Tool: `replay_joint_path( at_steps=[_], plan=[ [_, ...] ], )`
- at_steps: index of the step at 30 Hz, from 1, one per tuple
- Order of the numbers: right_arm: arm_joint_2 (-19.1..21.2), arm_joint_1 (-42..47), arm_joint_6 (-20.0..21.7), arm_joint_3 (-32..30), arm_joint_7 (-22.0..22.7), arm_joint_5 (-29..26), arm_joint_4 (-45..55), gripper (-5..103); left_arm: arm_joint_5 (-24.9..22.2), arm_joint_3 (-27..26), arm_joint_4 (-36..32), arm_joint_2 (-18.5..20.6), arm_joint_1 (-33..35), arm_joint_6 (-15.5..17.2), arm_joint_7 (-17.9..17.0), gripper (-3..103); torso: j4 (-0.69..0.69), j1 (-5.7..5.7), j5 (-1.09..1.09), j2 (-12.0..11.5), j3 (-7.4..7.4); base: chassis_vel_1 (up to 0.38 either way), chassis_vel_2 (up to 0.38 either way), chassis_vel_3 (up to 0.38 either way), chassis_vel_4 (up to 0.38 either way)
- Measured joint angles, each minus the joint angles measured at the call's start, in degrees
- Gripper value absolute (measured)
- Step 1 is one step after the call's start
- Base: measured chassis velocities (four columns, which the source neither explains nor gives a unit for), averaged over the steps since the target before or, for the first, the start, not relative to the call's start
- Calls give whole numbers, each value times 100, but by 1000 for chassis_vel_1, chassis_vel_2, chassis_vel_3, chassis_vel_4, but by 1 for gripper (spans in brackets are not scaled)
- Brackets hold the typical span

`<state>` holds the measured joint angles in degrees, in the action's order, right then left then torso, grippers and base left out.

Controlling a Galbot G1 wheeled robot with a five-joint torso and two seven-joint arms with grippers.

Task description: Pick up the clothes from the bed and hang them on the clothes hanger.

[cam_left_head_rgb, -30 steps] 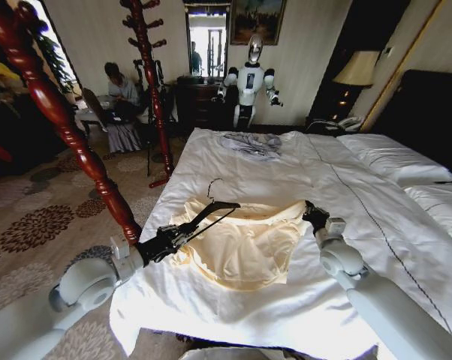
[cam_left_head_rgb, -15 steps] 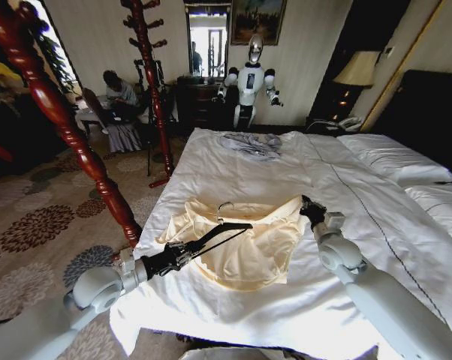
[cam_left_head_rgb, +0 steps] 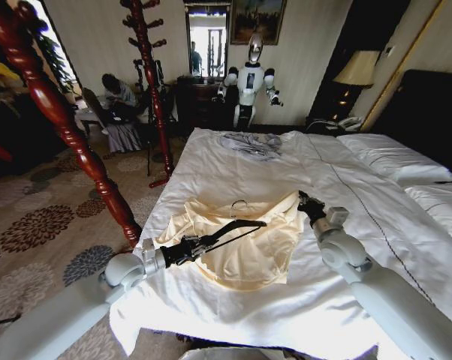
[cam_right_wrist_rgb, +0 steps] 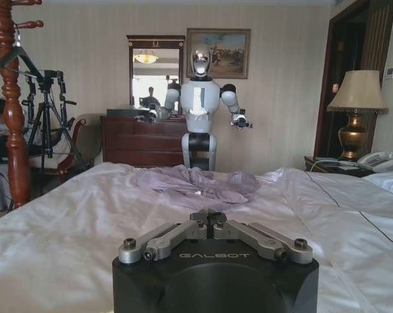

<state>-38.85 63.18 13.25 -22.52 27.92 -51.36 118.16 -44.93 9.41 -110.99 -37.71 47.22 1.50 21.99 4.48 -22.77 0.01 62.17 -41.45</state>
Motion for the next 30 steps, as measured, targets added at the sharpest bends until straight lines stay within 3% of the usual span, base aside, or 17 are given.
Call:
replay_joint_path(
  at_steps=[9,12,30],
  plan=[
    [228,-26,176,-150,194,-581,511,0,2,633,548,-527,-649,-9,-158,16,-1,0,0,0,0,0,0,0,0],
    [246,-84,276,-166,378,-1063,691,0,-3,811,734,-771,-883,-22,-302,16,-2,0,0,0,0,0,0,0,0],
    [346,30,342,-235,392,-1472,1080,0,7,1285,1399,-1469,-1344,-114,-618,16,-1,0,-1,0,1,0,0,0,0]
  ],
)
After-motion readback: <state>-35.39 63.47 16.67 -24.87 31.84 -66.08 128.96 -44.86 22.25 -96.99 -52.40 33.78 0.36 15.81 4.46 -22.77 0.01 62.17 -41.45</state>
